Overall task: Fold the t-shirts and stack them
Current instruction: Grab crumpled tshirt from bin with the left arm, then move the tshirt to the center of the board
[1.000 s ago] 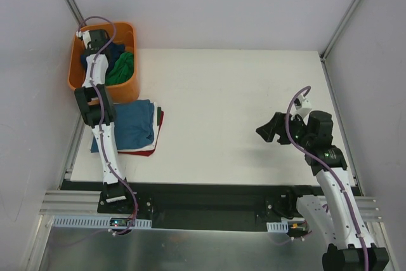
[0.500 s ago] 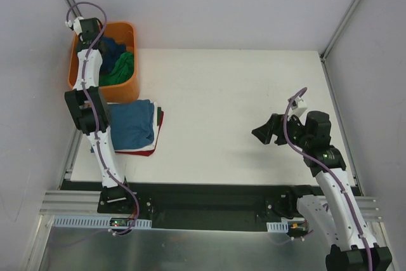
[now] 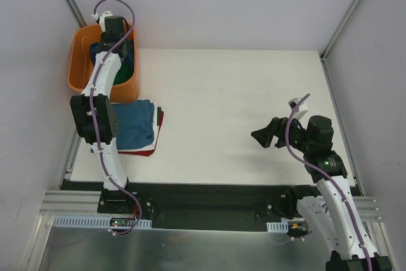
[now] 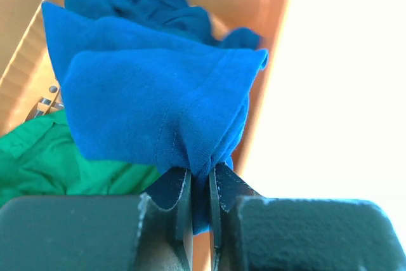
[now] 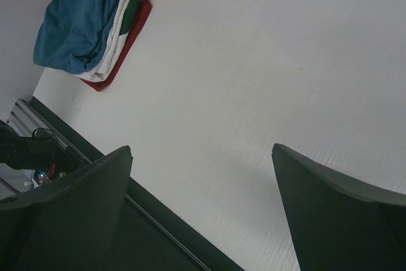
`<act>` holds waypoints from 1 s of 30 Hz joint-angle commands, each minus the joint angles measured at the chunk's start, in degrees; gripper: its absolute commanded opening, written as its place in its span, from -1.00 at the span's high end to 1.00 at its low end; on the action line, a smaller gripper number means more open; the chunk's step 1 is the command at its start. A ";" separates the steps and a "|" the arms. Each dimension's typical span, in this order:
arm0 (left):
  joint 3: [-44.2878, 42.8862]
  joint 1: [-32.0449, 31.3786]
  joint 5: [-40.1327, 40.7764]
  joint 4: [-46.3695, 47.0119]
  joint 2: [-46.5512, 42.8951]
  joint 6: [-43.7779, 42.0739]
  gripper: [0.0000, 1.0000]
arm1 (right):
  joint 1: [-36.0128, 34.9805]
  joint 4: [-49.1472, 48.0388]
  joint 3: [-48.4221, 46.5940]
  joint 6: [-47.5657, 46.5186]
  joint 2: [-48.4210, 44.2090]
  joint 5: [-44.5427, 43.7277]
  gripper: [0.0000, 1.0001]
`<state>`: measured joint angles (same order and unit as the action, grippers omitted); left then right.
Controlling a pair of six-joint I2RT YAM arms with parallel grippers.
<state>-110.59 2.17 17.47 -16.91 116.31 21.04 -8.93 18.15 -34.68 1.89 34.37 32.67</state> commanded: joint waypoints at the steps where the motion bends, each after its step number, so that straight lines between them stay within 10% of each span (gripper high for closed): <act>1: 2.29 -2.00 4.93 6.18 -14.24 -2.23 1.00 | -0.48 -2.34 0.05 -0.13 -1.06 -0.14 -0.93; 19: 10.65 -21.94 0.20 8.29 -44.23 -7.07 1.00 | -7.40 -3.57 -10.75 19.90 8.86 -13.85 -0.93; 30: 12.42 -38.29 -1.39 8.29 -40.29 -6.79 1.00 | -15.06 -6.37 -16.21 22.28 11.69 -6.48 -0.93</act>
<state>-96.60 -32.25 16.56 -11.55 73.65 15.55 -23.16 15.18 -47.44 21.89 46.28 22.39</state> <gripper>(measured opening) 0.052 0.966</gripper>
